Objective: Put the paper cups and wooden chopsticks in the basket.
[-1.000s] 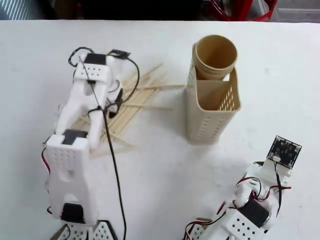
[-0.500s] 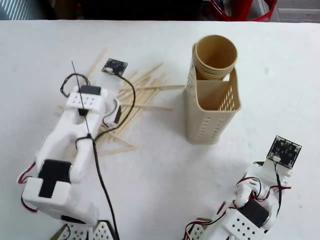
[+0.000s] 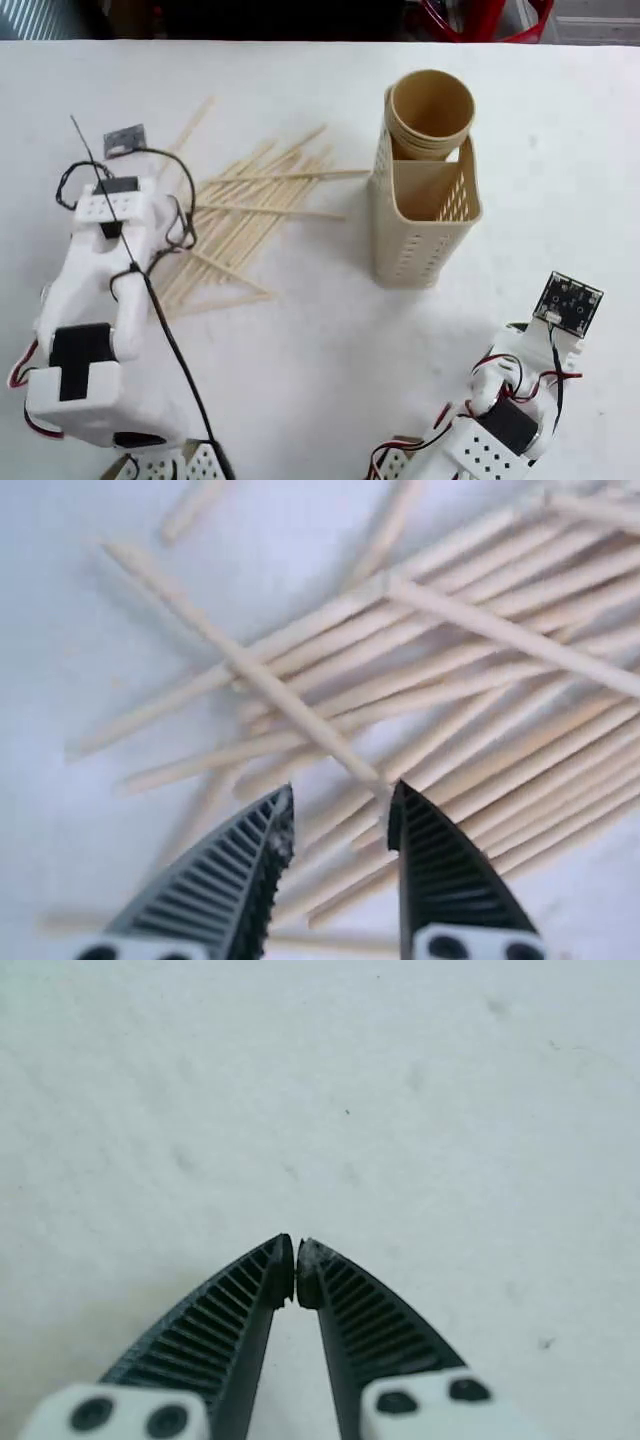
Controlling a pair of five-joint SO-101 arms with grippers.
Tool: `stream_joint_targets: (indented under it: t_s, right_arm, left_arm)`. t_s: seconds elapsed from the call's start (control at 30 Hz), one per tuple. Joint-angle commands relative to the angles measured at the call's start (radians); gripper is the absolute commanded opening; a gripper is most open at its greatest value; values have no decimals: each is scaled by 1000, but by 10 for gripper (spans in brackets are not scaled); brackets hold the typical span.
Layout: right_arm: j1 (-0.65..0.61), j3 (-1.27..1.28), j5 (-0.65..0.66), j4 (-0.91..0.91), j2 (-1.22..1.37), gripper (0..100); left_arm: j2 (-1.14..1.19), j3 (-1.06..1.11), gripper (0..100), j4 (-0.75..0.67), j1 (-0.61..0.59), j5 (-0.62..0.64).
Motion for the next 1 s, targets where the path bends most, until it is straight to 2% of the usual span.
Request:
stream_joint_targets:
  t_s: [0.0, 0.1, 0.33, 0.47, 0.67, 0.77, 0.87, 0.97]
  right_arm:
    - [7, 6, 12, -10, 7, 21]
    - [7, 6, 12, -10, 7, 21]
    - [7, 6, 12, -10, 7, 21]
    - [7, 6, 12, -10, 7, 21]
    - [7, 6, 12, -10, 7, 21]
    - [7, 6, 12, -10, 7, 21]
    - [7, 6, 12, -10, 7, 21]
    - [7, 6, 12, -10, 7, 21]
  left_arm:
    - [-54, -34, 181, 6, -13, 49]
    - [-54, -32, 183, -3, 15, 57]
    - [-54, 58, 181, -132, 77, 146]
    - [-54, 92, 181, -181, 117, 261]
    - [-53, 97, 177, -187, 125, 275]
    - [-51, 106, 112, -215, 125, 275]
    - [-51, 161, 25, -318, 125, 273]
    - [-53, 193, 30, -387, 125, 272]
